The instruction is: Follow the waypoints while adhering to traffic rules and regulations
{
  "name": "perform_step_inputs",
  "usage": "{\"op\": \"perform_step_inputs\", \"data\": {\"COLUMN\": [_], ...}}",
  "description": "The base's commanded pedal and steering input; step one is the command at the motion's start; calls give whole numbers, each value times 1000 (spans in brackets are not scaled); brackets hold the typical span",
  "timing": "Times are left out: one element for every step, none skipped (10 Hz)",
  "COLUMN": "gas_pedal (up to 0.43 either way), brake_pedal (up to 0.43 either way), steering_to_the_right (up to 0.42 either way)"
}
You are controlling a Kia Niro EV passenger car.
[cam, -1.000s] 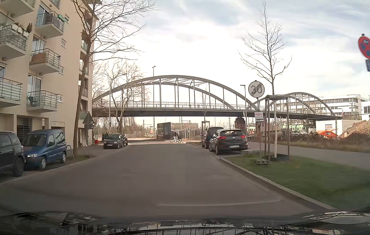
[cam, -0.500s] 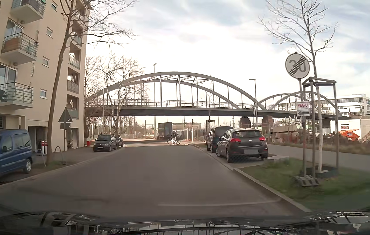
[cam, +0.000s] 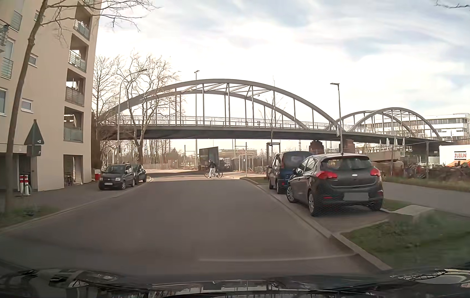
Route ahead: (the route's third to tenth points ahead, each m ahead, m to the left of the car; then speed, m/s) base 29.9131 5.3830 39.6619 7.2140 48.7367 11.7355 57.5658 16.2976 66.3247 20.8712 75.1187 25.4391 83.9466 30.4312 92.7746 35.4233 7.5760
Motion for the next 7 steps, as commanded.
{"op": "perform_step_inputs", "data": {"gas_pedal": [47,47,47,47,47,47,47], "brake_pedal": [0,0,0,0,0,0,0], "steering_to_the_right": [-15,-12,-14,-18,-19,-20,-19]}}
